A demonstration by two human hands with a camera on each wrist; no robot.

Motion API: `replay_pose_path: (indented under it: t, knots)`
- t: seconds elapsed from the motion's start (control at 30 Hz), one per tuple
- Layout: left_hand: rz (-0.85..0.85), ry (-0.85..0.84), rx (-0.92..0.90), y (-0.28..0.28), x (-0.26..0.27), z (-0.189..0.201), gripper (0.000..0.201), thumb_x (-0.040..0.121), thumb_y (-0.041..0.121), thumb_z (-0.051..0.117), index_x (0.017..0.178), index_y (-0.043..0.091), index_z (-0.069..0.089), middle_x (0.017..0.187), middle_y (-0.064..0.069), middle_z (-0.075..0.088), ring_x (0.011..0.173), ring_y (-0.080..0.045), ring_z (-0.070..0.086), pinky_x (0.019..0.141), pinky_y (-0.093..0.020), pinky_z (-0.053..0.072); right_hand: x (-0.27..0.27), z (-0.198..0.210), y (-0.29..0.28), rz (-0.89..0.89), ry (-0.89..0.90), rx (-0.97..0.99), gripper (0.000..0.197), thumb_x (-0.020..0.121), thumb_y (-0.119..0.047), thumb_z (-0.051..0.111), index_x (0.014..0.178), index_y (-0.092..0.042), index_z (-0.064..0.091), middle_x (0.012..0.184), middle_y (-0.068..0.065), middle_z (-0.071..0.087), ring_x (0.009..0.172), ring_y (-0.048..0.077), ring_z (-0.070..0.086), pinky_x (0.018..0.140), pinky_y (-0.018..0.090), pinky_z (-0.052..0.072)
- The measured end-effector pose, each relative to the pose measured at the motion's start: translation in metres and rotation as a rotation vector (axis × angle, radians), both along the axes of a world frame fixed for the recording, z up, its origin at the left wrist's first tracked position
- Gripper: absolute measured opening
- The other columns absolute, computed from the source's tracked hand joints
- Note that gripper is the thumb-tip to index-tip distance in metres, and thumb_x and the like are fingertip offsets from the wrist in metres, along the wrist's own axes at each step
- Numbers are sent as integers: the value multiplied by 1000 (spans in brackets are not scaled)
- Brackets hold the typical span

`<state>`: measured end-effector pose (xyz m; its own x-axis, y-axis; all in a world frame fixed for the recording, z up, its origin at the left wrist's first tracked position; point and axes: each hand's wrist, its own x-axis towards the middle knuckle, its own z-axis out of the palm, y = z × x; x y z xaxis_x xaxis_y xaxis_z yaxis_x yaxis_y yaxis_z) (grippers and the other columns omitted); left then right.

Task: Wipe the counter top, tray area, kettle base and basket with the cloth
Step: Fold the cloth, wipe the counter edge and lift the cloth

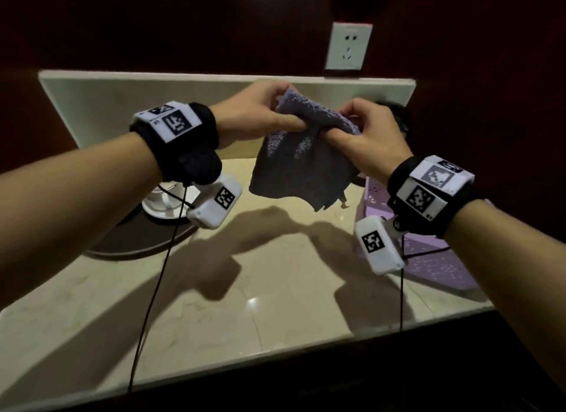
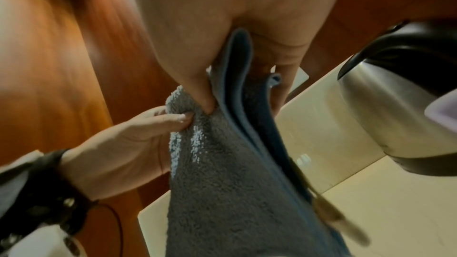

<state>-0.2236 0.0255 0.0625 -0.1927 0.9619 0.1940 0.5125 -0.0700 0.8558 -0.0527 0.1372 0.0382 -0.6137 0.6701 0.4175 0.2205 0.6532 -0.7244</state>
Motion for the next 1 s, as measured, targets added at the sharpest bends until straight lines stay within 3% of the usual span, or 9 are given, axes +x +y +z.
replay_pose_path:
  t: [0.13, 0.23, 0.4, 0.5, 0.6, 0.8, 0.83, 0.93, 1.0]
  knots:
    - [-119, -128, -98, 5, 21, -11, 35, 90, 17, 68, 122, 5, 62, 117, -6, 71, 110, -18, 67, 93, -29, 55, 28, 16, 4, -24, 114, -65, 17, 76, -18, 75, 88, -16, 64, 80, -1, 66, 73, 8, 60, 68, 25, 52]
    - [-63, -182, -108, 16, 37, -23, 31, 93, 18, 65, 118, 0, 65, 115, -13, 71, 107, -25, 68, 94, -39, 55, 46, 21, 8, -55, 130, -120, 22, 77, -16, 77, 95, -9, 65, 82, 0, 67, 74, 9, 61, 71, 27, 53]
    - [-10, -242, -26, 31, 68, -20, 24, 96, 18, 61, 113, 2, 66, 114, -15, 70, 97, -22, 68, 90, -36, 55, 77, 17, 24, -154, 117, -349, 43, 72, -29, 83, 105, -8, 64, 94, 10, 72, 81, 18, 70, 75, 36, 60]
    - [-9, -191, -41, 36, 80, -7, 17, 94, 20, 64, 106, 9, 68, 108, -13, 73, 96, -23, 70, 88, -37, 56, 99, 16, 22, -91, 17, -439, 41, 77, -27, 80, 110, -8, 66, 99, 9, 73, 87, 22, 71, 77, 41, 61]
    - [-75, -123, -143, 40, 89, 2, 26, 94, 23, 64, 112, 5, 68, 108, -13, 73, 98, -27, 71, 88, -39, 57, 118, 15, 18, -19, -64, -464, 33, 80, -29, 77, 108, -12, 71, 104, 8, 74, 94, 23, 72, 81, 41, 60]
    - [-221, 28, -292, 56, 114, -1, 33, 92, 29, 66, 110, 2, 69, 105, -15, 74, 94, -30, 72, 84, -39, 59, 147, 8, 19, -72, -104, -504, 22, 85, -23, 72, 99, -6, 71, 99, 12, 73, 86, 22, 69, 81, 36, 57]
    - [-229, 65, -310, 60, 117, -2, 34, 90, 31, 68, 109, 3, 69, 103, -15, 75, 94, -29, 72, 84, -40, 59, 152, 6, 20, -76, -132, -509, 24, 86, -22, 72, 101, -4, 71, 98, 13, 73, 84, 22, 68, 77, 35, 57]
    - [-234, 159, -316, 73, 129, -9, 39, 84, 34, 74, 105, 2, 67, 96, -12, 75, 83, -22, 72, 78, -35, 58, 173, 0, 21, -96, -252, -523, 20, 87, -24, 71, 98, -8, 69, 83, 7, 69, 65, 17, 65, 51, 21, 51]
    - [-232, 240, -287, 83, 140, -12, 39, 82, 35, 76, 101, 2, 67, 91, -11, 72, 75, -15, 66, 71, -30, 54, 190, -7, 23, -126, -300, -534, 13, 87, -25, 70, 89, -13, 66, 75, 6, 64, 57, 15, 59, 46, 19, 44]
